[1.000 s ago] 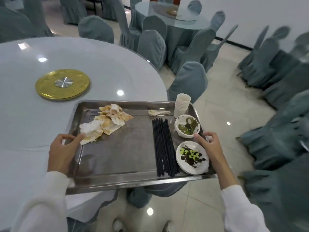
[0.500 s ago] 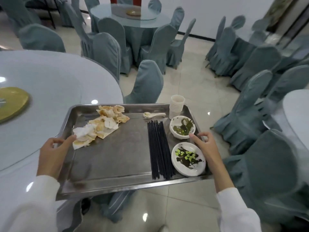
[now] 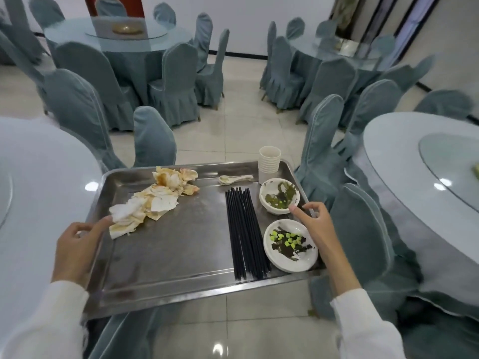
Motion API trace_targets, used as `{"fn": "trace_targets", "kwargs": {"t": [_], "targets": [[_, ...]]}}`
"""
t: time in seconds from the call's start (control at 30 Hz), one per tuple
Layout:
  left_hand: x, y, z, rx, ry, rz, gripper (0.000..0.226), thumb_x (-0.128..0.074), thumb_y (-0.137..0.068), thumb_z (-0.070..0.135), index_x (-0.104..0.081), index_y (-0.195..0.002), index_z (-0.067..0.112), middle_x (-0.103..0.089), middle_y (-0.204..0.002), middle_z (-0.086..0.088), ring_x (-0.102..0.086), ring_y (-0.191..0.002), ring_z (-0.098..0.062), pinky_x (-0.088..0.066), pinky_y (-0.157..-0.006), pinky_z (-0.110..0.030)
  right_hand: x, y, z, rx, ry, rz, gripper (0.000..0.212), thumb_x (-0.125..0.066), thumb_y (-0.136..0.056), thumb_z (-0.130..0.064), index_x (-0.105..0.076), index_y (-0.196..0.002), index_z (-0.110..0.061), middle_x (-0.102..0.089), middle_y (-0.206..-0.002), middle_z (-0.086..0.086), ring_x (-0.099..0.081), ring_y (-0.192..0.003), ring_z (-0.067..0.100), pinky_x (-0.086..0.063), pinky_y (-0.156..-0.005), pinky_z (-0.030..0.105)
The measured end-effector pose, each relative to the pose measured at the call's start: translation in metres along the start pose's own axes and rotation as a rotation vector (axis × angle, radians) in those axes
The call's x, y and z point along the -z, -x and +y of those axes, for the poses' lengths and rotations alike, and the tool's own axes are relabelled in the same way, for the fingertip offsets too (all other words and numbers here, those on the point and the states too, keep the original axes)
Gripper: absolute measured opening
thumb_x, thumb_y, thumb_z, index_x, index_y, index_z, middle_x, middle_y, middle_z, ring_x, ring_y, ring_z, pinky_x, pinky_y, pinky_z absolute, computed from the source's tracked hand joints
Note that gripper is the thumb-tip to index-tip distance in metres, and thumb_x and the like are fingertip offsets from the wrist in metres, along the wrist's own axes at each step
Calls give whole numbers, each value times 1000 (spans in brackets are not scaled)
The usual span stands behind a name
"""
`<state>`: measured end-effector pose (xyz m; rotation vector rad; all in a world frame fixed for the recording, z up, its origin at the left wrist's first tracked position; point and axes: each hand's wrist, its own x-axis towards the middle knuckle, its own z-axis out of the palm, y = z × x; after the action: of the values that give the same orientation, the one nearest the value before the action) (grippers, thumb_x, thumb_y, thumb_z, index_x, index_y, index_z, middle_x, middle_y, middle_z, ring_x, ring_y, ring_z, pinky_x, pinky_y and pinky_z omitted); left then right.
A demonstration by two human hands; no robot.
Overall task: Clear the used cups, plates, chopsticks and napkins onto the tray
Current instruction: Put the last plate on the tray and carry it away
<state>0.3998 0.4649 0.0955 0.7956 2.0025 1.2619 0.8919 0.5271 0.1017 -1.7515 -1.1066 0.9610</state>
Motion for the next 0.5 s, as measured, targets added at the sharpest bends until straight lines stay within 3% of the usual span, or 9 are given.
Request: {"fn": "trace_targets", "kwargs": {"t": [0.17, 0.27, 0.37, 0.5], "targets": [[-63, -20, 29, -28, -32, -98, 75, -80, -59, 84, -67, -98, 22, -71, -111, -8, -66, -105, -37, -56, -91, -60, 41, -21, 13, -46, 0, 96, 66, -79, -60, -81, -61, -104, -36, -61, -133, -1, -56, -127, 20, -48, -88, 39], [-101, -36, 41, -64, -75, -162, 68, -76, -66, 84, -67, -95, 24, -69, -115, -7, -64, -108, -35, -53, -95, -61, 57, -37, 23, -79, 5, 167, 63, -79, -63, -83, -61, -103, -38, -62, -129, -5, -58, -126, 19, -53, -94, 45], [-139, -63, 51, -76, -76, -184, 69, -76, -65, 86, -66, -96, 24, -67, -111, -1, -62, -104, -31, -51, -90, -56, 66, -55, 30, -107, 14, 228, 62, -79, -64, -84, -61, -102, -39, -64, -127, -7, -59, -125, 18, -53, -89, 41], [-200, -105, 72, -102, -45, -259, 69, -77, -61, 87, -66, -94, 28, -69, -100, 3, -63, -93, -22, -51, -79, -48, 75, -85, 31, -145, 15, 320, 60, -78, -63, -84, -60, -100, -41, -65, -122, -8, -63, -119, 21, -56, -97, 52]]}}
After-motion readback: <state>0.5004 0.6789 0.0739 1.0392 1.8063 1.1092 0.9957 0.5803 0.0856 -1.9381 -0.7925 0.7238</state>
